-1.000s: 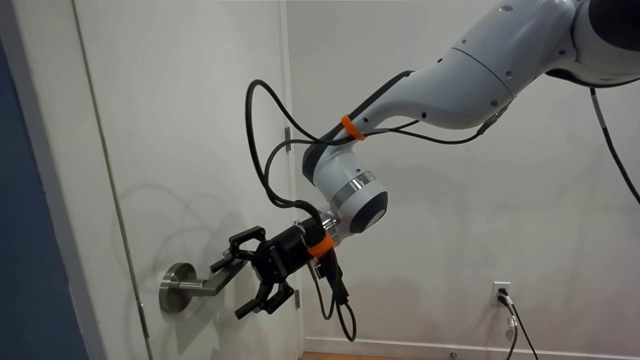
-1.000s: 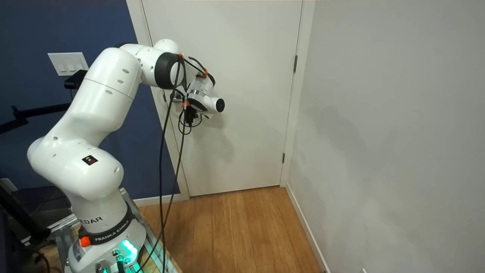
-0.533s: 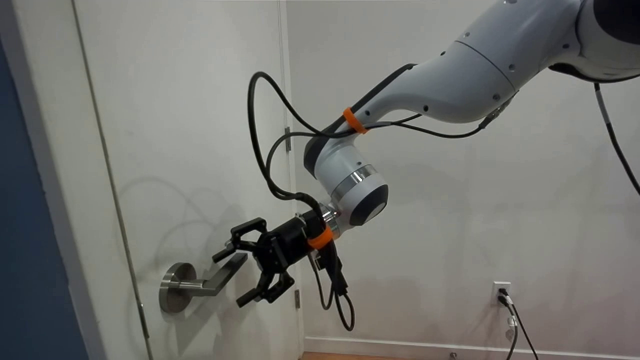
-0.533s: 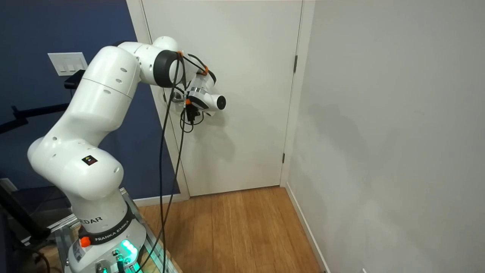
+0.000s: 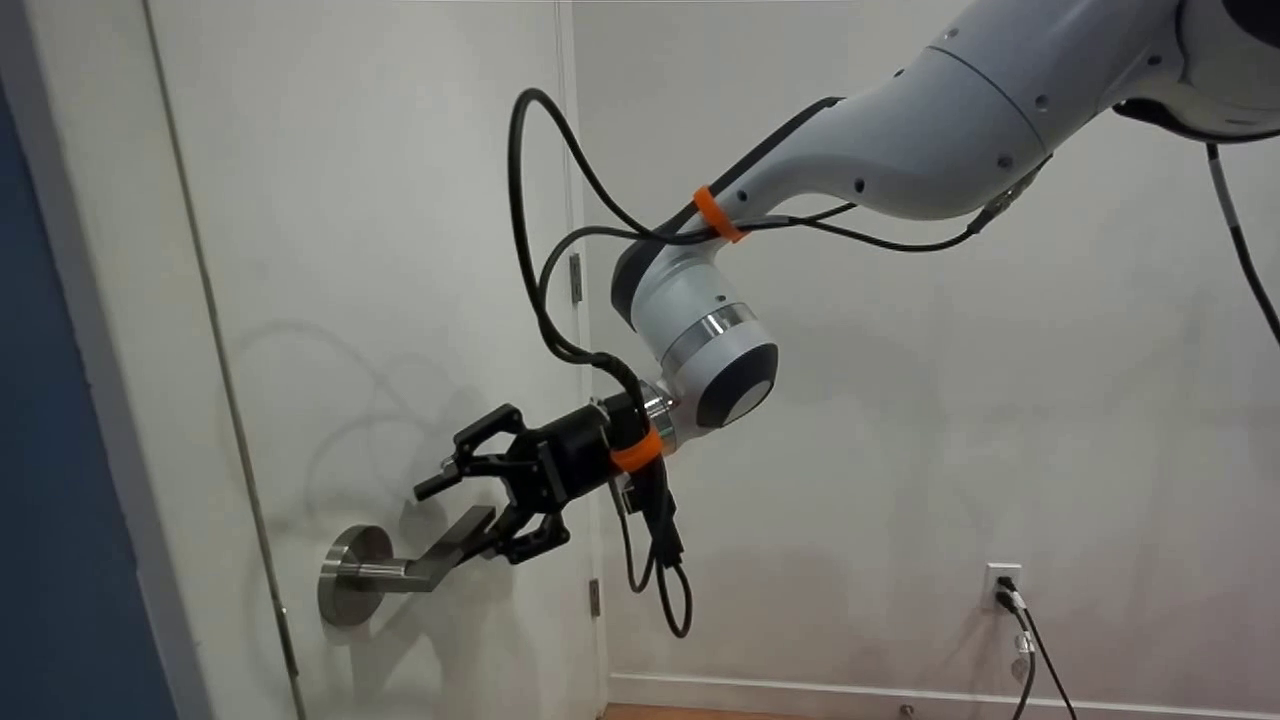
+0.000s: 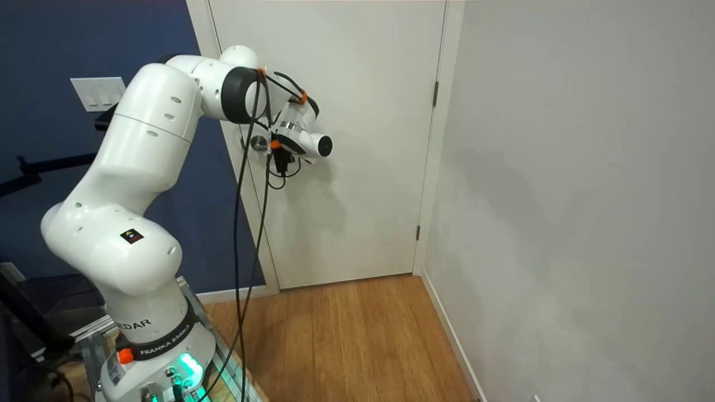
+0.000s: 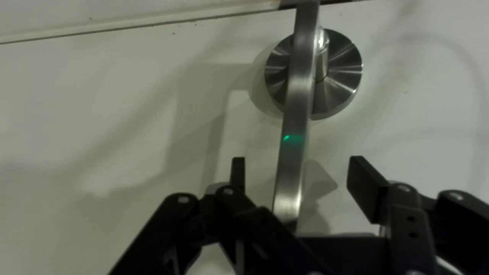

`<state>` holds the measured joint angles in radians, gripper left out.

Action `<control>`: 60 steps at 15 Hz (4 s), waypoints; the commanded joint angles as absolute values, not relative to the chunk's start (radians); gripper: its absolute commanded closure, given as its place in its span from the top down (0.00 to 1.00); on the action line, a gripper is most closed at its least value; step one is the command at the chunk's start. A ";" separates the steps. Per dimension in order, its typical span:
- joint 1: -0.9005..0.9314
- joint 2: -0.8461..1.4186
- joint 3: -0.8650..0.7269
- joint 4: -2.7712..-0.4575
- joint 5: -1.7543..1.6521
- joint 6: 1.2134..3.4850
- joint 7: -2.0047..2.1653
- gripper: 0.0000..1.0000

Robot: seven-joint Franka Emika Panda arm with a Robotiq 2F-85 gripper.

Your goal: Open the door

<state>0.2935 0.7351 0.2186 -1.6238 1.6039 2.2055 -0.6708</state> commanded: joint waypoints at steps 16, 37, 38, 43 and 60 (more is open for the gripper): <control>0.306 0.573 0.207 -1.884 1.833 2.219 -0.879 0.23; 0.305 0.754 0.183 -1.752 1.894 2.007 -0.882 0.05; 0.305 0.779 0.179 -1.733 1.879 1.978 -0.847 0.05; 0.318 0.891 0.170 -1.630 1.819 1.855 -0.675 0.05; 0.263 0.972 0.178 -1.643 1.962 1.684 -0.601 0.18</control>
<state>0.2514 0.9723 0.1915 -1.6441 1.9536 1.6924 -0.6042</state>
